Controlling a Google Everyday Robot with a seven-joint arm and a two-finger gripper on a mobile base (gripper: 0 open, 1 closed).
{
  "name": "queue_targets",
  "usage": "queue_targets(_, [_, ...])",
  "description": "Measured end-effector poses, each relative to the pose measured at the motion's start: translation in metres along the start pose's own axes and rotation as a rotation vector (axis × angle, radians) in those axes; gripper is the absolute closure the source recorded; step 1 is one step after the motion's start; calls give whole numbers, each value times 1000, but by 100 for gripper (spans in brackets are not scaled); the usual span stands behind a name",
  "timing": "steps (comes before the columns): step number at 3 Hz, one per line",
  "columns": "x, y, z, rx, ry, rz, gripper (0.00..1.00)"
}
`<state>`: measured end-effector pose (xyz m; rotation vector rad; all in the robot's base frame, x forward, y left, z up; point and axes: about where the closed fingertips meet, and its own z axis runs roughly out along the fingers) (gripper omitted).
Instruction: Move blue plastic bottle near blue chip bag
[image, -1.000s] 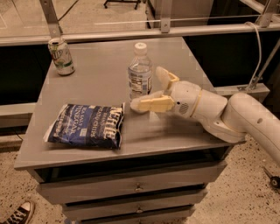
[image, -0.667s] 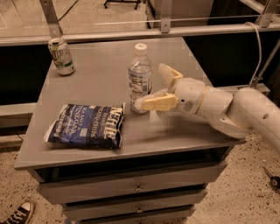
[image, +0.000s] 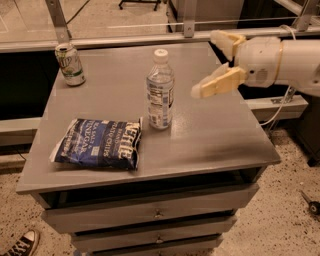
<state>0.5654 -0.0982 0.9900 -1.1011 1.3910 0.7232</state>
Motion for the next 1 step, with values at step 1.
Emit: queue_targets(1, [-16,-17,-27,29,8,-44,0])
